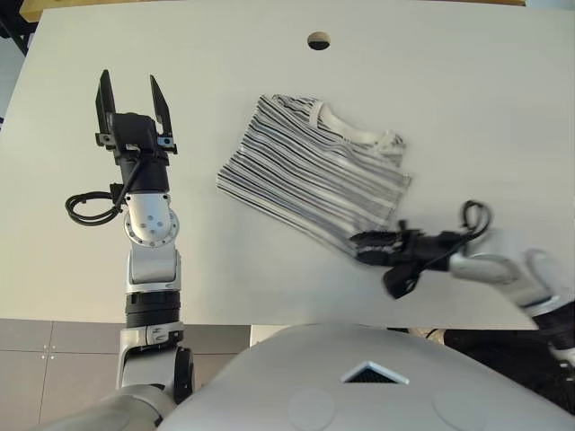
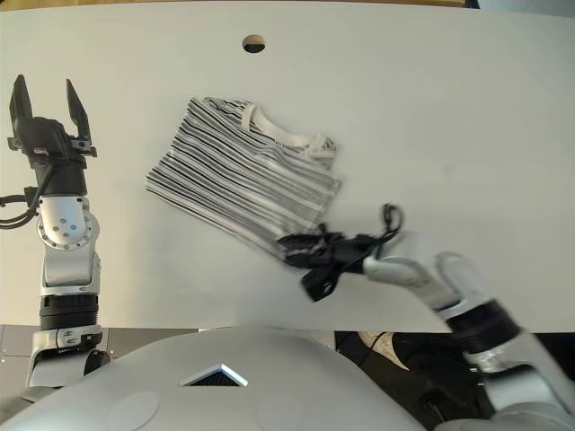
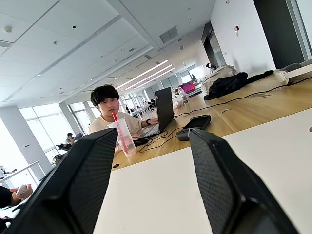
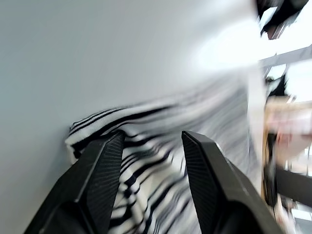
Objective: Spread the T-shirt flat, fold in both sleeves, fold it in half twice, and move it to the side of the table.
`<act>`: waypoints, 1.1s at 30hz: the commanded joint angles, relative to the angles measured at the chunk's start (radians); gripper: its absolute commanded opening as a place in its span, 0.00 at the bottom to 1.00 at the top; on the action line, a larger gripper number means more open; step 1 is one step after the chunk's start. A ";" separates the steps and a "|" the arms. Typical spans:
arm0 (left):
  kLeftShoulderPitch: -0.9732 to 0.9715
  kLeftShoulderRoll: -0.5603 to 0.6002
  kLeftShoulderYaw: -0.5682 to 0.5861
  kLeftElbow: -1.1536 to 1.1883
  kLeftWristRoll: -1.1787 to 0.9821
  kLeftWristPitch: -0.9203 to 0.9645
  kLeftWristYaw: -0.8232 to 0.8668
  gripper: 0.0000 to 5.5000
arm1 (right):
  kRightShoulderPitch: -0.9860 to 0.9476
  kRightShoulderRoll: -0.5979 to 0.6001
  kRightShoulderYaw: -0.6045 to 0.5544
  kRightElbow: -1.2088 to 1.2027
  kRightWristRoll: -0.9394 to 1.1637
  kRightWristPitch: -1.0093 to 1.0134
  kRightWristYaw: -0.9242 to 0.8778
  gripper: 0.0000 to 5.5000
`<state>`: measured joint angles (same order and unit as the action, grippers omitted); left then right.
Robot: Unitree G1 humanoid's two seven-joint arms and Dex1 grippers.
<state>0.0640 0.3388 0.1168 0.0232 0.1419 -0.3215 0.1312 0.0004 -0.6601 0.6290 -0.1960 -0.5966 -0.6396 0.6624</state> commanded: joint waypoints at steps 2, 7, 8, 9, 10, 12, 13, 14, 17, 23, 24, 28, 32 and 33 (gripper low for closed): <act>0.002 0.007 0.026 -0.017 -0.010 0.015 -0.034 0.49 | -0.213 0.422 0.179 0.331 -0.215 0.120 -0.136 0.40; -0.020 0.000 0.036 0.027 -0.015 0.009 -0.044 0.49 | -0.197 0.498 0.143 0.260 -0.107 0.159 -0.178 0.40; -0.022 -0.004 0.034 0.028 -0.015 0.006 -0.047 0.49 | -0.167 0.455 0.100 0.166 -0.035 0.172 -0.147 0.40; -0.024 -0.007 0.033 0.027 -0.015 0.004 -0.050 0.49 | -0.139 0.417 0.063 0.076 0.043 0.192 -0.111 0.40; -0.028 -0.010 0.032 0.028 -0.015 0.003 -0.052 0.49 | -0.118 0.384 0.027 -0.007 0.115 0.218 -0.079 0.40; -0.034 -0.018 0.027 0.026 -0.018 0.002 -0.057 0.49 | -0.140 0.338 -0.086 -0.098 0.214 0.278 -0.054 0.40; -0.036 -0.023 0.023 0.023 -0.018 0.000 -0.061 0.49 | -0.173 0.326 -0.134 -0.092 0.227 0.297 -0.062 0.40; -0.038 -0.027 0.021 0.024 -0.017 -0.001 -0.062 0.49 | -0.207 0.323 -0.167 -0.063 0.231 0.310 -0.073 0.40; -0.051 -0.045 0.012 0.037 -0.022 -0.007 -0.064 0.49 | -0.398 0.365 -0.199 0.263 0.130 0.315 -0.221 0.40; -0.068 -0.076 -0.017 0.066 -0.013 -0.020 -0.065 0.49 | -0.666 0.516 -0.048 1.030 -0.062 0.276 -0.466 0.40; -0.069 -0.077 -0.019 0.066 -0.013 -0.020 -0.065 0.49 | -0.683 0.529 -0.032 1.096 -0.078 0.273 -0.485 0.40; -0.086 -0.080 -0.031 0.080 -0.012 -0.022 -0.074 0.49 | -0.714 0.539 -0.034 1.291 -0.075 0.256 -0.537 0.40; -0.086 -0.081 -0.031 0.092 -0.014 -0.031 -0.078 0.49 | -0.668 0.462 -0.063 1.332 -0.042 0.187 -0.581 0.40; -0.083 -0.080 -0.030 0.089 -0.016 -0.030 -0.080 0.49 | -0.621 0.419 -0.070 1.279 -0.036 0.155 -0.582 0.40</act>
<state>-0.0157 0.2591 0.0846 0.1097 0.1292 -0.3528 0.0653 -0.7287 -0.1381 0.5673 1.0993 -0.6343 -0.4668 0.0651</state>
